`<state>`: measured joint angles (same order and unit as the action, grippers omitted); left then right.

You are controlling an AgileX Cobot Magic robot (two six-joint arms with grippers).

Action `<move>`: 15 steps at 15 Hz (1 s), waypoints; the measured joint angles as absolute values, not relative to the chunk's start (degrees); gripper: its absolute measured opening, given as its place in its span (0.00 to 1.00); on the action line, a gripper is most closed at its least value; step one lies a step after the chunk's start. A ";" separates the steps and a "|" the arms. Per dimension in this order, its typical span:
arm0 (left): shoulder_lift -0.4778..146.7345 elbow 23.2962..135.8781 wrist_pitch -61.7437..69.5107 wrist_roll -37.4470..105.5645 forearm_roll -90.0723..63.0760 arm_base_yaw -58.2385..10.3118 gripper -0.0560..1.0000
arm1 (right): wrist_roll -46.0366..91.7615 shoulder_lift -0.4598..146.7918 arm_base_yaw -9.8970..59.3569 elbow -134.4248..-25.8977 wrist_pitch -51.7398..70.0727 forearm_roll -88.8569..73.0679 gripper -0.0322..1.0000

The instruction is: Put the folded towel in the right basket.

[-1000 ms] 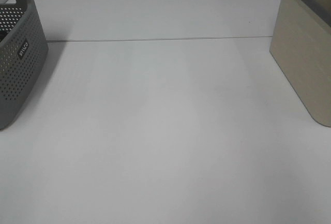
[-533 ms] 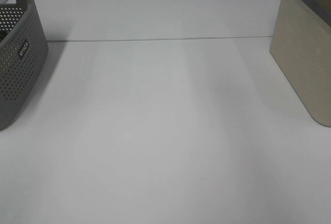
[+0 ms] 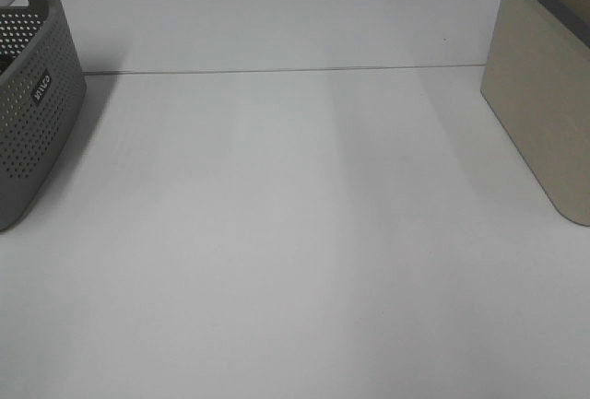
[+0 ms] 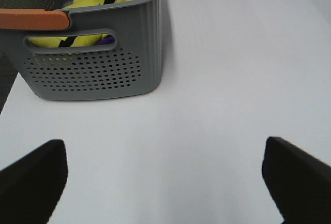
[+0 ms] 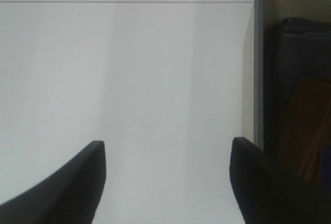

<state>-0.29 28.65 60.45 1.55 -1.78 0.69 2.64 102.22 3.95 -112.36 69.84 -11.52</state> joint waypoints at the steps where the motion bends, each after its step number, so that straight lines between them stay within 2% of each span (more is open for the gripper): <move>1: -0.29 28.65 60.45 1.55 -1.78 0.69 0.97 | 2.58 97.75 4.07 -106.28 69.79 -11.40 0.66; 2: -0.29 28.65 60.45 1.55 -1.78 0.69 0.97 | 2.58 96.03 4.07 -104.22 69.79 -11.23 0.66; 3: -0.29 28.65 60.45 1.55 -1.78 0.69 0.97 | 2.58 89.44 4.07 -92.65 69.73 -9.97 0.66; 9: -0.29 28.65 60.45 1.55 -1.78 0.69 0.97 | 2.41 66.29 4.07 -57.47 69.67 -9.91 0.66; 15: -0.29 28.65 60.45 1.55 -1.78 0.69 0.97 | 2.86 41.88 4.07 -36.10 63.94 -5.16 0.66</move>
<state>-0.29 28.65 60.45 1.55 -1.78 0.69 2.86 41.88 4.07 -36.10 63.94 -5.16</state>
